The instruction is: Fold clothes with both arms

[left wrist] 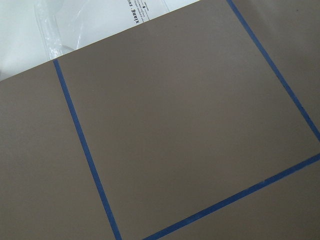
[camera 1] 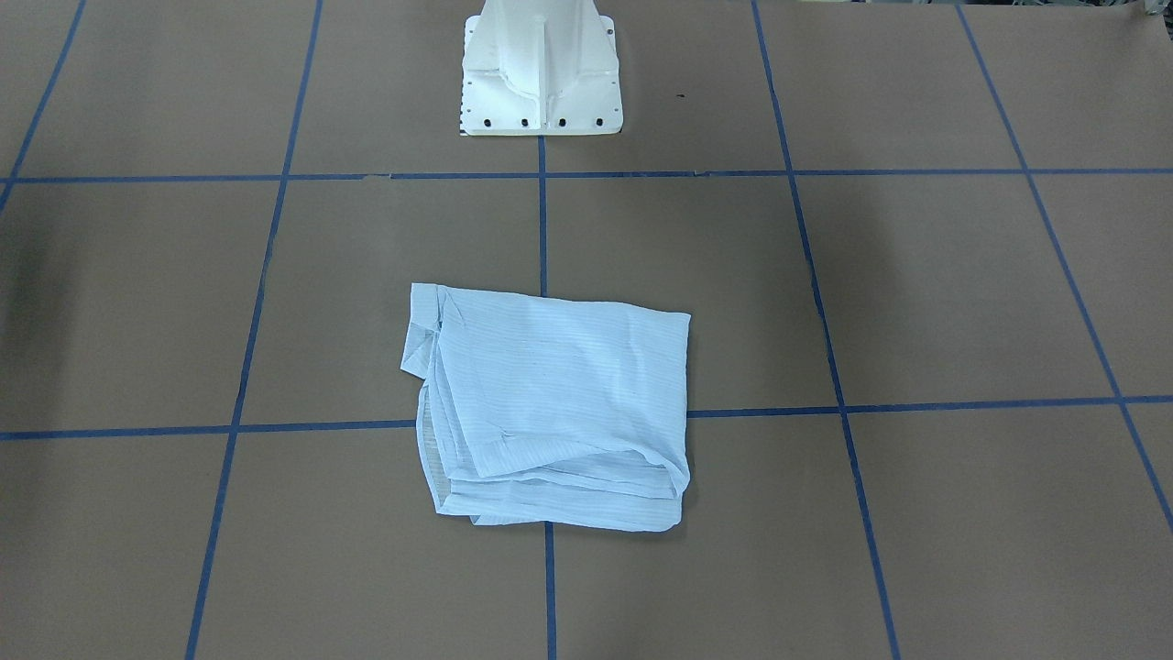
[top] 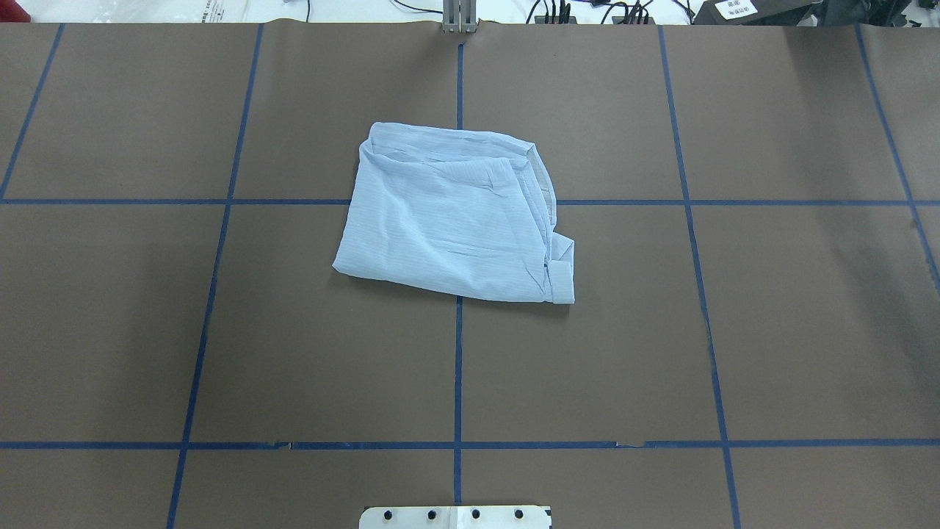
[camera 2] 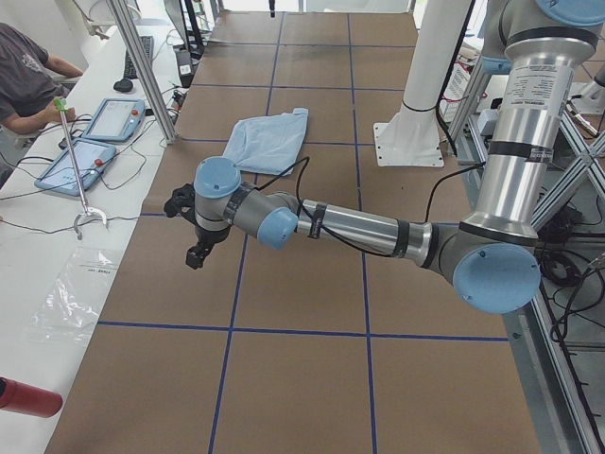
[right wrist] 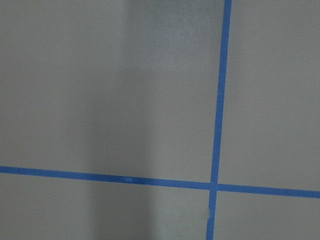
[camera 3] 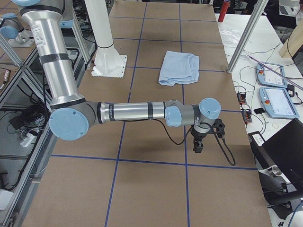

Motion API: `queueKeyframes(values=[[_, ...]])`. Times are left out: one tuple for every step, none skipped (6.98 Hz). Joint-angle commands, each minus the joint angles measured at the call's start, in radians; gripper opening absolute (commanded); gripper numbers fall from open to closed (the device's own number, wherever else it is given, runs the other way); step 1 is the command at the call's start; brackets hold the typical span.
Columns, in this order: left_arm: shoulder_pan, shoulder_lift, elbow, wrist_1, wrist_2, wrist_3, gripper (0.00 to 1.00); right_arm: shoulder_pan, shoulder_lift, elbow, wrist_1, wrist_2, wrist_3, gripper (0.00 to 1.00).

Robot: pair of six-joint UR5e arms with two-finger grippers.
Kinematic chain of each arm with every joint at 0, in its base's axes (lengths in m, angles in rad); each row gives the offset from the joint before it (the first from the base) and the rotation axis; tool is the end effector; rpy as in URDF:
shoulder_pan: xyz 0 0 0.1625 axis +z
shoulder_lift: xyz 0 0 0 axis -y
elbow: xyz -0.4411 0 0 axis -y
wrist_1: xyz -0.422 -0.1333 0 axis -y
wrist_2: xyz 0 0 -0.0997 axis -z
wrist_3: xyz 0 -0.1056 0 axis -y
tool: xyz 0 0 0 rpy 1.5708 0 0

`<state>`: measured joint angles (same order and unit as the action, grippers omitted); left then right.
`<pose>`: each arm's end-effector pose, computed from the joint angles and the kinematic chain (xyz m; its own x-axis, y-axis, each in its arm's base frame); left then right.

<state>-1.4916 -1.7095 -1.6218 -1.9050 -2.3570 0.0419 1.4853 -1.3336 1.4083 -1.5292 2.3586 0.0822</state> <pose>-0.0110 -0.6018 0.5345 0.6729 0.4446 -0.5913 -0.0968 0.8453 0.5255 0.0043 -0.6348 0.6222 0.7004 -0.0604 0.7112 0.0274 0.9979 0.0578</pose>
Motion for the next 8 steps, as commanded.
queueKeyframes(values=[[0.000,0.047,-0.049,0.004,-0.001,-0.011,1.00,0.000,-0.015,-0.005,0.006,-0.007,0.002,1.00],[0.002,0.045,-0.032,0.004,0.001,-0.022,1.00,0.000,-0.012,0.004,0.004,-0.013,-0.001,1.00],[0.004,0.044,-0.020,0.006,0.001,-0.071,1.00,0.001,-0.019,0.021,-0.005,0.001,-0.001,1.00],[0.001,0.047,0.020,0.001,-0.010,-0.083,1.00,0.000,-0.018,0.034,-0.005,0.001,-0.001,1.00],[-0.003,0.044,0.043,0.001,-0.010,-0.089,1.00,0.001,-0.018,0.058,-0.008,-0.001,-0.001,1.00],[-0.007,0.048,0.037,-0.005,-0.010,-0.088,1.00,-0.010,-0.079,0.131,-0.002,0.008,-0.001,1.00],[-0.025,0.074,0.036,-0.011,-0.007,-0.100,1.00,-0.026,-0.125,0.224,-0.003,0.004,0.001,1.00],[-0.035,0.088,0.005,-0.008,0.002,-0.156,1.00,-0.027,-0.169,0.266,0.006,-0.005,0.001,1.00]])
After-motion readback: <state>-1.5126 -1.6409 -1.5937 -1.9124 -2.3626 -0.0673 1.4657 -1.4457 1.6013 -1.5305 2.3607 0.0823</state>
